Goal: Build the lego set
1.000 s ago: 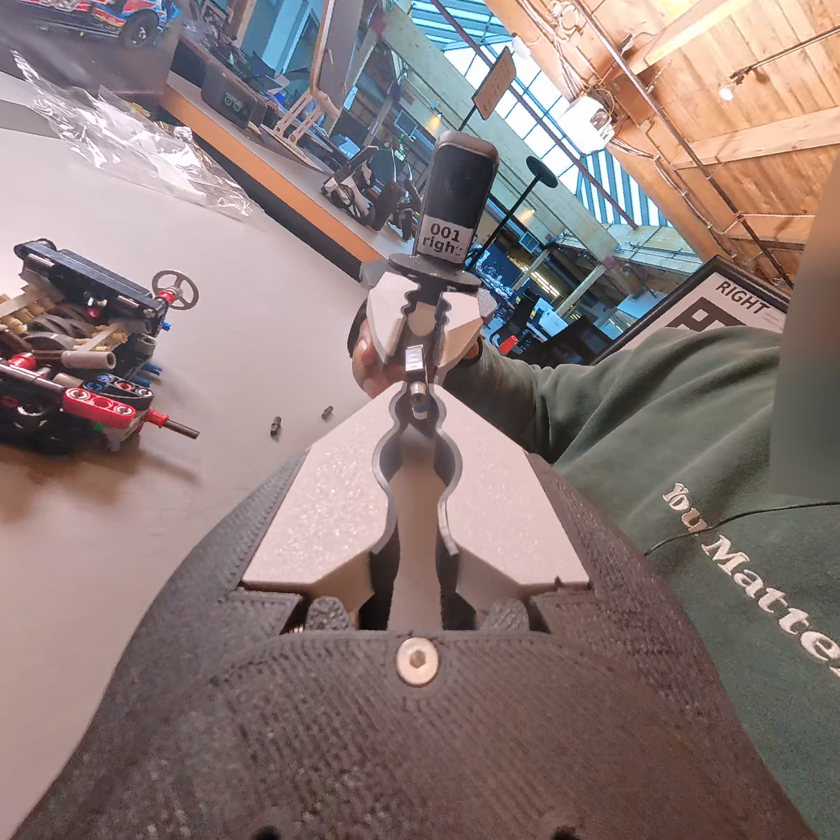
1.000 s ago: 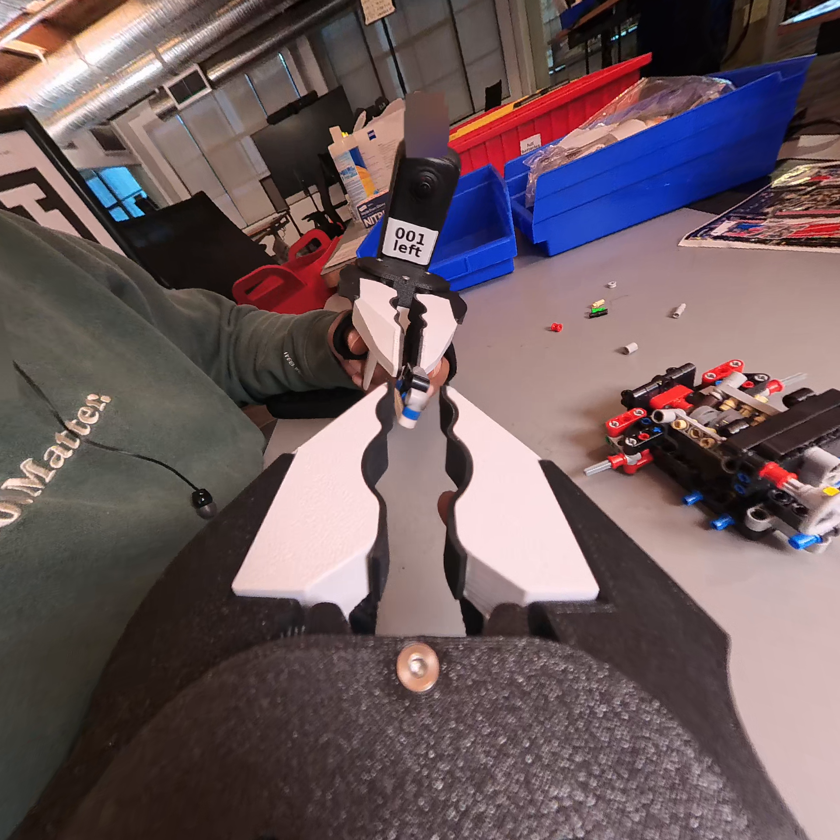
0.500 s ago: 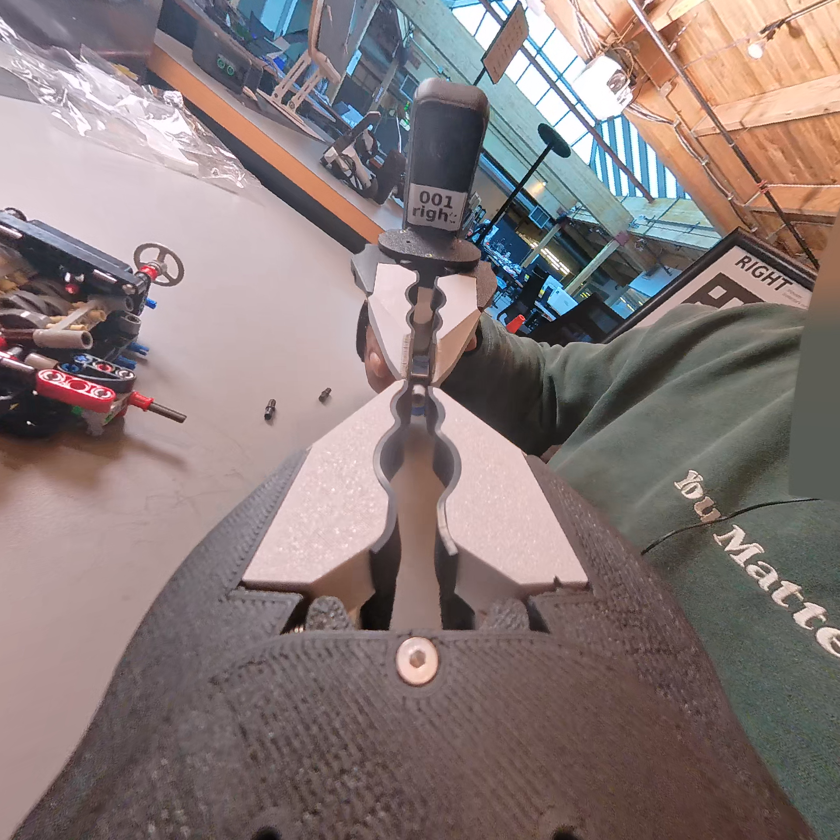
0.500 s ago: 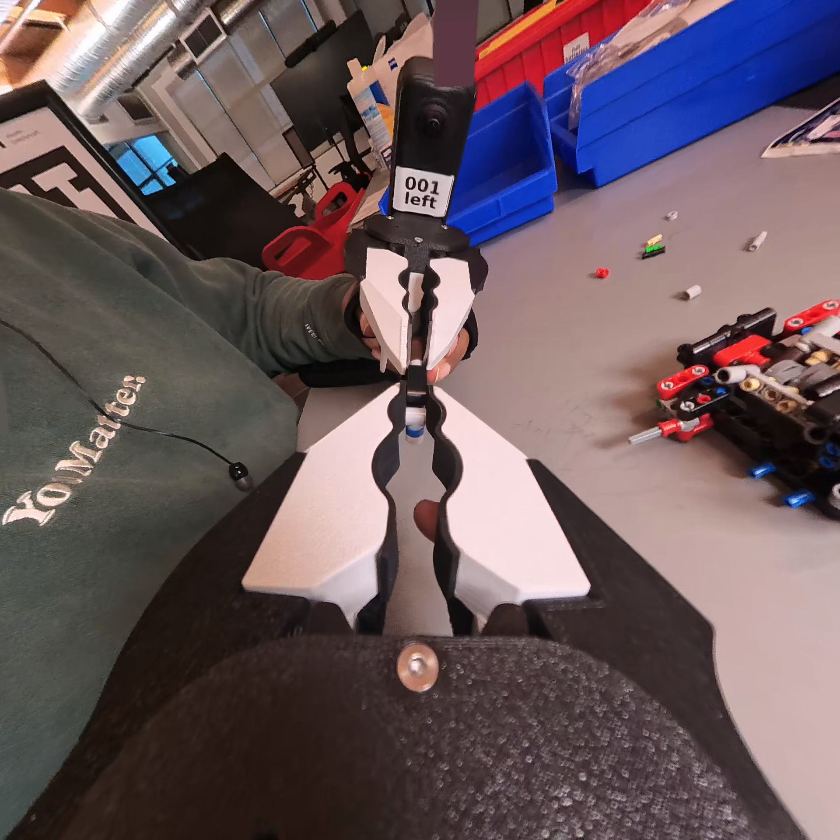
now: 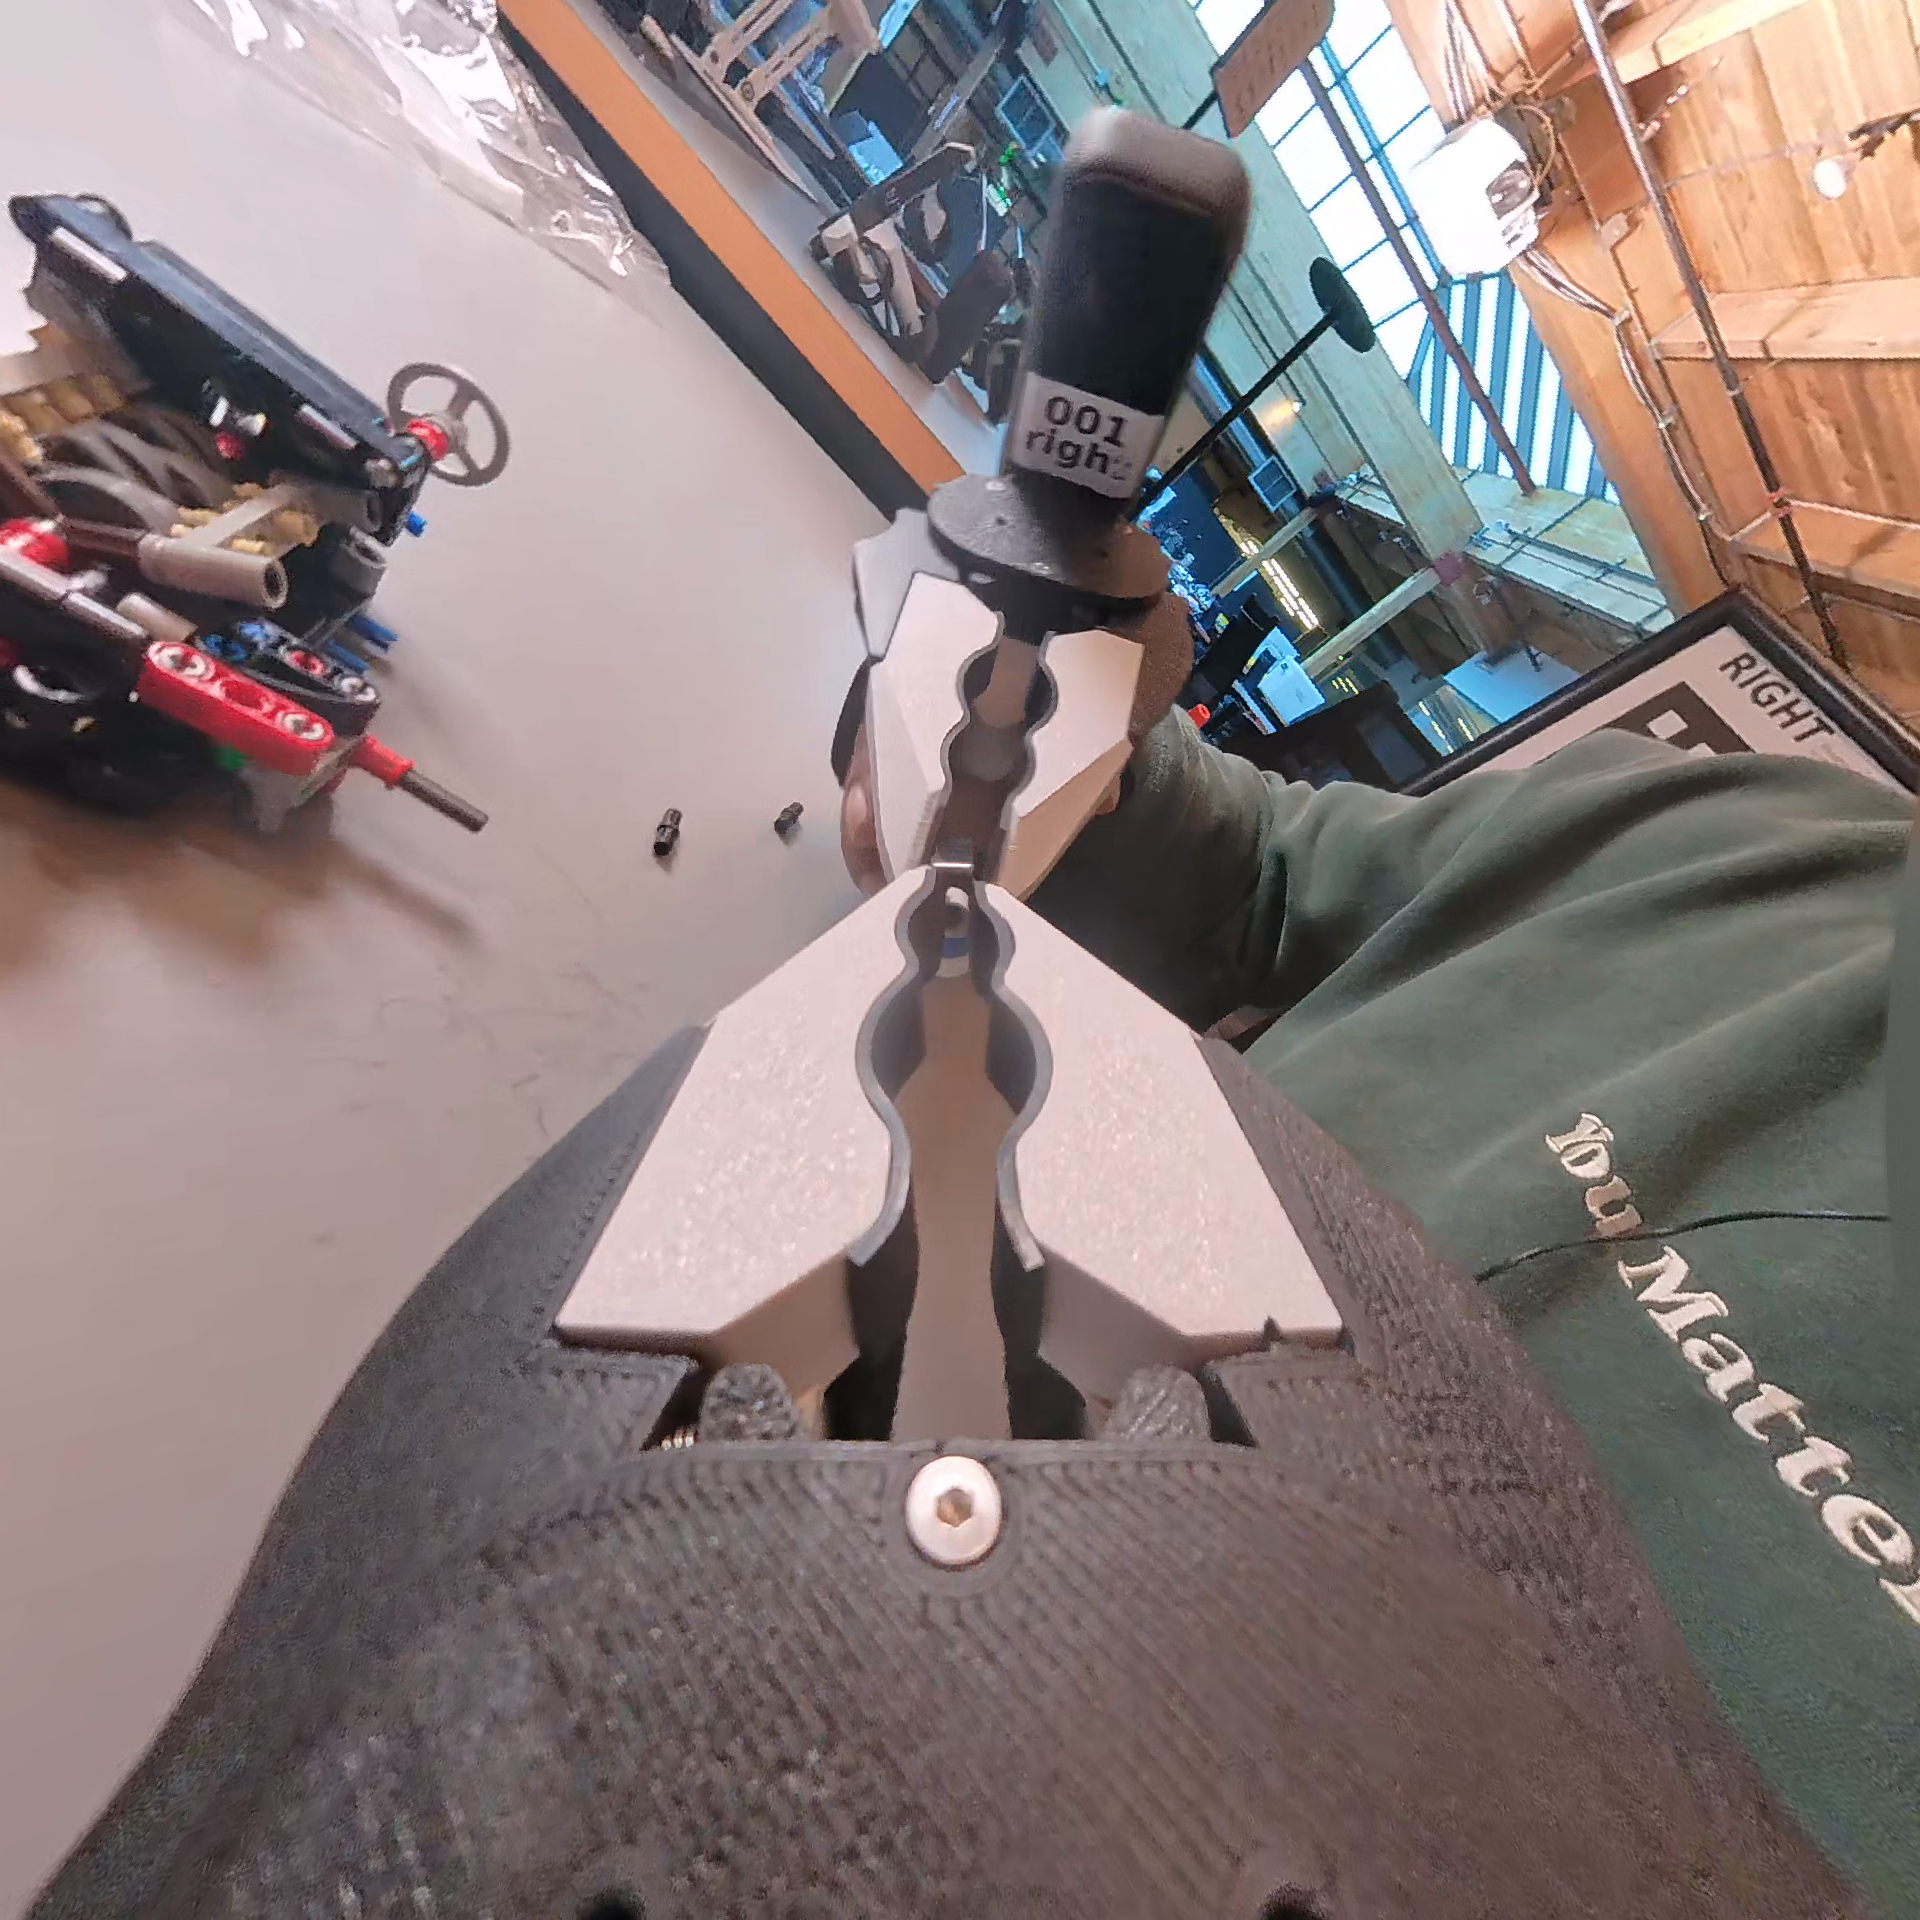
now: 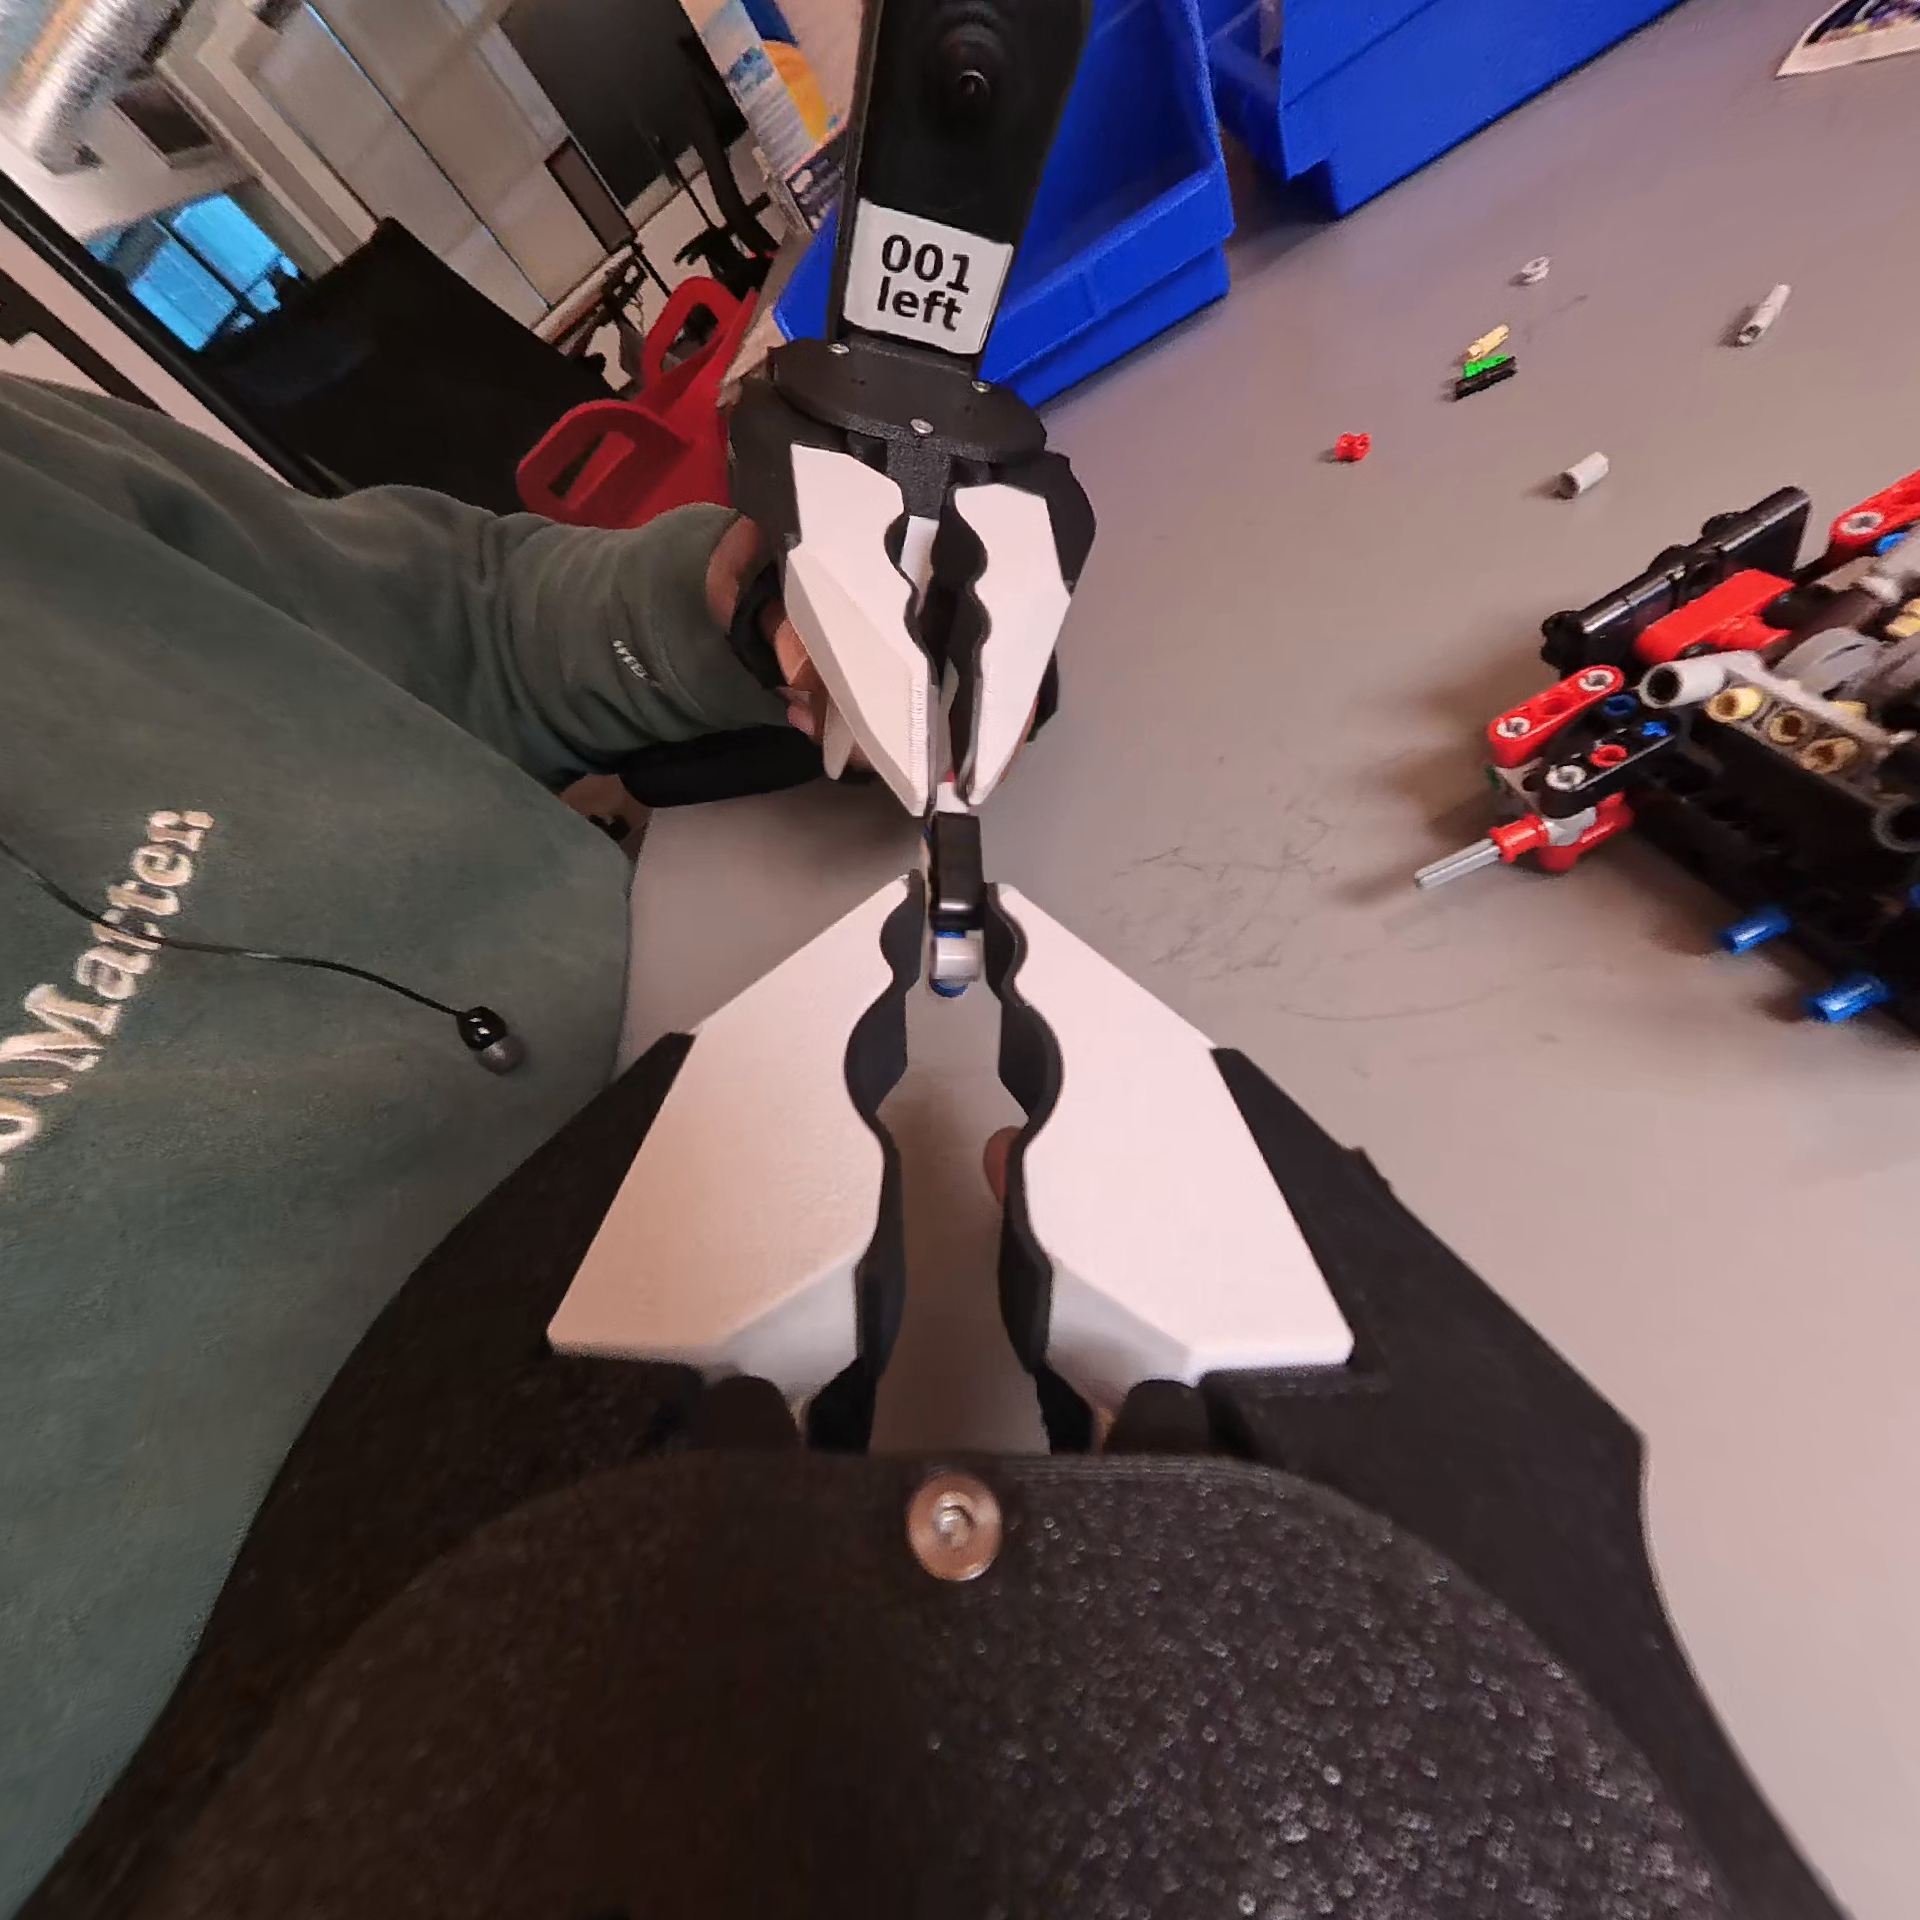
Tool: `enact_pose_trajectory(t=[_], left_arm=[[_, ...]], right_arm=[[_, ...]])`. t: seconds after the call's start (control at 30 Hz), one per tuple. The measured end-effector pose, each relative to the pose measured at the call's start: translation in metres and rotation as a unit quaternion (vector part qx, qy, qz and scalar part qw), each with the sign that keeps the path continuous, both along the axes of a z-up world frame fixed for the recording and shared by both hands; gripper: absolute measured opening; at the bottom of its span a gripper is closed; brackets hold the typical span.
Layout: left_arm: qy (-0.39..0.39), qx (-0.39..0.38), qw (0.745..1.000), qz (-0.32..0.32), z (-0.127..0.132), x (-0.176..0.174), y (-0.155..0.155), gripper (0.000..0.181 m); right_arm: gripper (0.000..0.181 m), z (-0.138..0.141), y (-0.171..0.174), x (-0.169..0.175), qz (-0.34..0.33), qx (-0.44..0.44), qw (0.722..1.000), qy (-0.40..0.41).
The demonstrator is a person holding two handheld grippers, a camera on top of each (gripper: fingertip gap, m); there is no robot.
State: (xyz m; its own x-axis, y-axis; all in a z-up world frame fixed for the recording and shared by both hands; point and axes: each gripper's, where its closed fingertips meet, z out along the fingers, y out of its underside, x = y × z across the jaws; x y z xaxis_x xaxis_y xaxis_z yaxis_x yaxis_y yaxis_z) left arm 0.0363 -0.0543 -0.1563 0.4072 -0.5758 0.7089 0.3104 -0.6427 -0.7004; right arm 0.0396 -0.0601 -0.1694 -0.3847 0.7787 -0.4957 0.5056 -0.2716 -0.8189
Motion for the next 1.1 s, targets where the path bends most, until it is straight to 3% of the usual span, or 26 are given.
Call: enact_pose_trajectory(t=[0.1,0.17,0.27,0.33,0.4,0.5,0.6,0.77,0.93,1.1], left_arm=[[-0.011,-0.033,0.999,0.011,-0.007,-0.003,0.003,0.002],[-0.023,-0.054,0.998,0.020,-0.010,-0.006,0.005,0.002],[-0.032,-0.082,0.996,0.027,-0.016,-0.006,0.007,0.002],[-0.034,-0.097,0.994,0.033,-0.021,-0.006,0.009,0.002],[-0.030,-0.105,0.993,0.035,-0.024,-0.008,0.009,0.002],[0.018,-0.095,0.995,0.015,-0.029,-0.004,0.005,0.005],[0.048,-0.090,0.995,-0.002,-0.033,-0.001,0.000,0.006],[0.040,-0.095,0.994,-0.023,-0.033,0.002,-0.005,0.005],[0.039,-0.089,0.995,-0.019,-0.033,0.002,-0.004,0.004],[0.034,-0.099,0.994,-0.022,-0.037,0.005,-0.003,0.004]], right_arm=[[0.024,0.005,0.004,-0.004,-0.020,0.105,0.993,0.050],[0.031,0.003,0.009,-0.007,-0.036,0.223,0.971,0.077],[0.033,-0.014,0.010,-0.010,-0.034,0.379,0.922,0.074],[0.020,-0.025,0.010,-0.012,-0.028,0.429,0.901,0.061],[0.020,-0.028,0.011,-0.013,-0.025,0.453,0.889,0.058],[0.020,-0.031,0.008,-0.010,-0.005,0.434,0.899,0.052],[0.020,-0.032,0.005,-0.009,0.006,0.448,0.892,0.058],[0.020,-0.032,0.001,-0.008,0.019,0.479,0.874,0.075],[0.020,-0.030,0.001,-0.007,0.037,0.553,0.826,0.104],[0.020,-0.035,0.002,-0.004,0.049,0.556,0.824,0.098]])
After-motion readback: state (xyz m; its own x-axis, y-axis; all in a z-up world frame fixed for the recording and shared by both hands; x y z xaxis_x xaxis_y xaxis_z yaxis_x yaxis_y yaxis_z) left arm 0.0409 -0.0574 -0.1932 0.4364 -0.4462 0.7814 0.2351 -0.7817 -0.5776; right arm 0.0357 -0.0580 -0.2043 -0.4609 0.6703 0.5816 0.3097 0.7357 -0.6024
